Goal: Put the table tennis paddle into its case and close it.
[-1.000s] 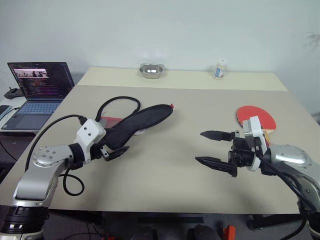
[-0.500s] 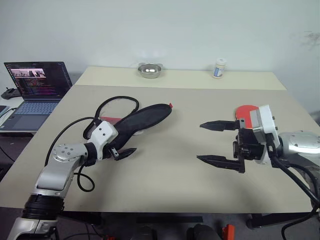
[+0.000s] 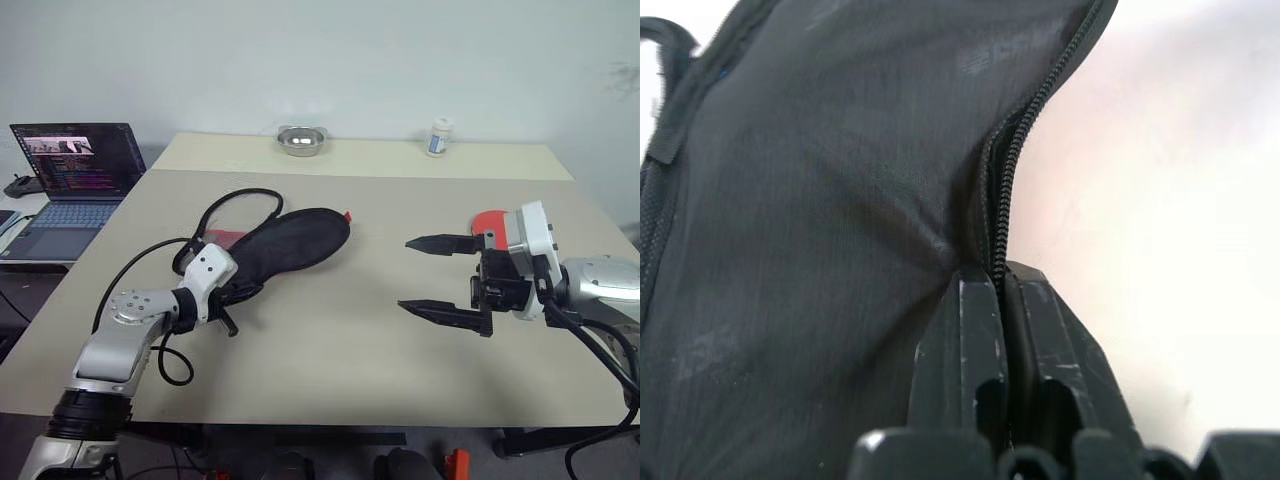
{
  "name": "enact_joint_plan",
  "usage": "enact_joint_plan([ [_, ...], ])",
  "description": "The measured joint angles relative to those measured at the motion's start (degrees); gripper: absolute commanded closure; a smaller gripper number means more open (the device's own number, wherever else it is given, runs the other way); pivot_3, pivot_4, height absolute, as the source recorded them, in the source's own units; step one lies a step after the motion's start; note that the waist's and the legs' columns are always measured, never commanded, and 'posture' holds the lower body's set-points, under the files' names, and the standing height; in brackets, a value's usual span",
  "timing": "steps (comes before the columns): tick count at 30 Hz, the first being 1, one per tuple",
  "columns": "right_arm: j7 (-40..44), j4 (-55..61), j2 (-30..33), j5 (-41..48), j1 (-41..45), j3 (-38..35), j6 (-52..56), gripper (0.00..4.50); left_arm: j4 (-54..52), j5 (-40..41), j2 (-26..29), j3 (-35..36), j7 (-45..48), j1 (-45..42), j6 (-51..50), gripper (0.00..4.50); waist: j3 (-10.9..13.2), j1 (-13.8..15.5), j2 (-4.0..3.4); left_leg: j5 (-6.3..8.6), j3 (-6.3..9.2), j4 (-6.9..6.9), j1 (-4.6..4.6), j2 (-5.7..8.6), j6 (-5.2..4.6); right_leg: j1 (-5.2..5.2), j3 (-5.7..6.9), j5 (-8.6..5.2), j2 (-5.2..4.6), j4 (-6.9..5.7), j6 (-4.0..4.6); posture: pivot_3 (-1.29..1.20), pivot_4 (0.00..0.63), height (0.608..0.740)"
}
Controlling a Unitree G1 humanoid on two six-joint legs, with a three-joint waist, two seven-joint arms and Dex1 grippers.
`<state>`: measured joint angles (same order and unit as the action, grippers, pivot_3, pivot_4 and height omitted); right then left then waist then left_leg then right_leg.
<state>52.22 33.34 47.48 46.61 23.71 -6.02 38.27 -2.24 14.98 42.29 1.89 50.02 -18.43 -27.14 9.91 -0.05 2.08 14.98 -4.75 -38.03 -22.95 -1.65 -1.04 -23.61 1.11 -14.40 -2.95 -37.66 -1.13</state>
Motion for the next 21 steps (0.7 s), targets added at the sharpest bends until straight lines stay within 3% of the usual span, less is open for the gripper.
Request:
enact_joint_plan([
  [6,0.3,-0.6,1.2,-0.2,-0.3,-0.1,0.0,0.0,-6.7,2.7,-5.4,-3.3,-2.6,-2.2,-10.4,4.46,0.0,0.1,0.04,0.0,0.01,-0.05,-0.01,0.04,0.0,0.04,0.0,0.0,-0.01,-0.01,-0.02,0.0,0.15,0.74],
  [10,0.9,-1.0,2.3,-0.2,-1.0,-0.7,0.0,0.0,-7.6,4.5,-13.1,-5.5,-6.3,-6.4,-16.6,4.46,0.0,0.3,0.06,-0.01,0.03,-0.1,-0.01,0.07,-0.01,0.07,0.0,0.0,0.01,-0.04,-0.04,0.0,0.15,0.74],
  [13,1.9,-1.1,3.9,-0.4,-2.5,-1.4,-0.1,0.0,-5.9,5.2,-19.0,-8.5,-8.0,-10.2,-18.9,4.46,0.0,0.4,0.08,0.0,0.04,-0.11,-0.01,0.1,-0.01,0.09,-0.02,0.02,0.04,-0.02,-0.07,0.0,0.15,0.74],
  [21,4.1,-1.1,6.9,-0.4,-5.2,-3.5,-0.2,0.0,6.3,4.8,-28.1,-12.6,-9.3,-17.1,-19.0,4.46,0.0,0.2,0.08,-0.01,0.1,-0.12,0.01,0.07,-0.01,0.09,-0.04,0.01,0.18,-0.05,-0.07,0.0,0.15,0.74],
])
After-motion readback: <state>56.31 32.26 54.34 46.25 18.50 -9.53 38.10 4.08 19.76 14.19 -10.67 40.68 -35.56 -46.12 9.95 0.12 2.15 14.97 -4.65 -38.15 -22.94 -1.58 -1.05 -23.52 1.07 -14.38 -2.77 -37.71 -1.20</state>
